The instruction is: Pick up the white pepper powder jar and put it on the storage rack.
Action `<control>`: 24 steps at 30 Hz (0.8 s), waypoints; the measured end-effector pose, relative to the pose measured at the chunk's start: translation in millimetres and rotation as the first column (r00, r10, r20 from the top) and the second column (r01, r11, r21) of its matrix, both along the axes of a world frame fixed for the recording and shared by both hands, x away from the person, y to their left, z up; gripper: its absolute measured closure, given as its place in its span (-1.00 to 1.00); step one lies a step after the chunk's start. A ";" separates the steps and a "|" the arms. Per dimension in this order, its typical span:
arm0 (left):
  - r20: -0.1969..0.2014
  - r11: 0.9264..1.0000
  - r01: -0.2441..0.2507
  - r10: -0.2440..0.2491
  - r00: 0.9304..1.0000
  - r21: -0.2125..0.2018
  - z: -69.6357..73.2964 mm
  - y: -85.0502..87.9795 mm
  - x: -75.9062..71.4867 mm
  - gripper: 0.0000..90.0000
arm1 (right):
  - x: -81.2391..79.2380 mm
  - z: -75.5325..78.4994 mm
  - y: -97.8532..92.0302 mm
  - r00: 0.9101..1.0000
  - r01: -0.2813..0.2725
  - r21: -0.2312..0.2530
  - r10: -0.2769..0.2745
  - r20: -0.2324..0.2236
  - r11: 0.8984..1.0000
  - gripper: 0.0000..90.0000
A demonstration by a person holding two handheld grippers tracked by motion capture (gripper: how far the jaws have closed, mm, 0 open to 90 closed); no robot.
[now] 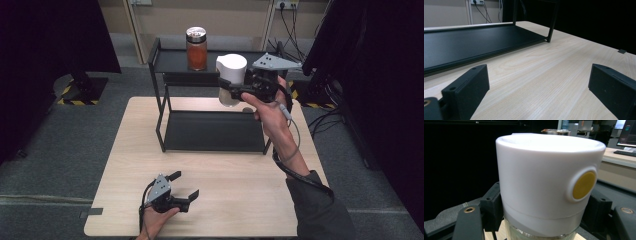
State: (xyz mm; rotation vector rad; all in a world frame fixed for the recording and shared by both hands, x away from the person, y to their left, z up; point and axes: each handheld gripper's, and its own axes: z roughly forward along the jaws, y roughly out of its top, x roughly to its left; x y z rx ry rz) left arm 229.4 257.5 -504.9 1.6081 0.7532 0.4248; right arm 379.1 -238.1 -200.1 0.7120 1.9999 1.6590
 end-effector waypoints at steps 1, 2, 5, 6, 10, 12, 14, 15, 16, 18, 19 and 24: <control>0.000 1.000 0.000 0.000 1.000 0.001 0.1 0.1 0.0 -0.94 | 1.2 2.0 0.1 1.000 0.000 0.002 0.000 -0.001 1.000 -0.32; 0.001 1.000 0.000 0.000 1.000 0.000 0.1 0.2 0.0 -0.94 | 2.2 4.0 0.4 1.000 0.001 0.003 -0.001 -0.001 1.000 -0.32; 0.000 1.000 0.000 0.000 1.000 0.001 0.2 0.3 0.1 -0.94 | 3.7 11.7 2.5 1.000 0.010 -0.004 -0.010 0.002 1.000 -0.32; 0.000 1.000 0.000 0.000 1.000 0.001 0.1 0.2 0.1 -0.94 | 4.4 14.1 3.2 1.000 0.014 -0.005 -0.014 0.003 1.000 -0.32; 0.000 1.000 0.001 -0.001 1.000 0.000 0.0 0.0 0.1 -0.94 | 8.9 22.7 6.9 0.999 0.032 -0.007 -0.032 0.000 0.999 -0.32; 0.000 1.000 0.001 -0.001 1.000 0.001 0.1 0.1 0.0 -0.94 | 11.6 27.0 9.6 0.999 0.043 -0.014 -0.043 0.001 0.999 -0.32; 0.001 1.000 0.001 -0.001 1.000 0.001 0.1 0.2 0.0 -0.94 | 14.9 29.6 11.2 0.999 0.050 -0.009 -0.050 -0.004 0.999 -0.32; 0.001 1.000 0.001 -0.001 1.000 0.002 0.2 0.3 0.1 -0.94 | 16.6 30.7 12.4 0.998 0.056 -0.010 -0.056 -0.003 0.998 -0.32; 0.001 1.000 0.001 -0.001 1.000 0.001 0.1 0.2 0.0 -0.94 | 18.0 32.2 14.1 0.998 0.063 -0.012 -0.063 -0.005 0.998 -0.32; 0.001 1.000 0.003 -0.003 1.000 0.001 0.1 0.2 -0.1 -0.94 | 21.2 34.7 17.5 0.997 0.079 -0.021 -0.079 -0.005 0.997 -0.32; 0.002 1.000 0.004 -0.004 1.000 0.002 0.2 0.2 -0.1 -0.94 | 22.8 35.4 18.9 0.996 0.086 -0.022 -0.086 -0.006 0.996 -0.32; 0.001 1.000 0.005 -0.005 1.000 0.000 0.1 0.3 -0.3 -0.94 | 30.1 38.2 25.3 0.993 0.118 -0.018 -0.119 -0.008 0.993 -0.32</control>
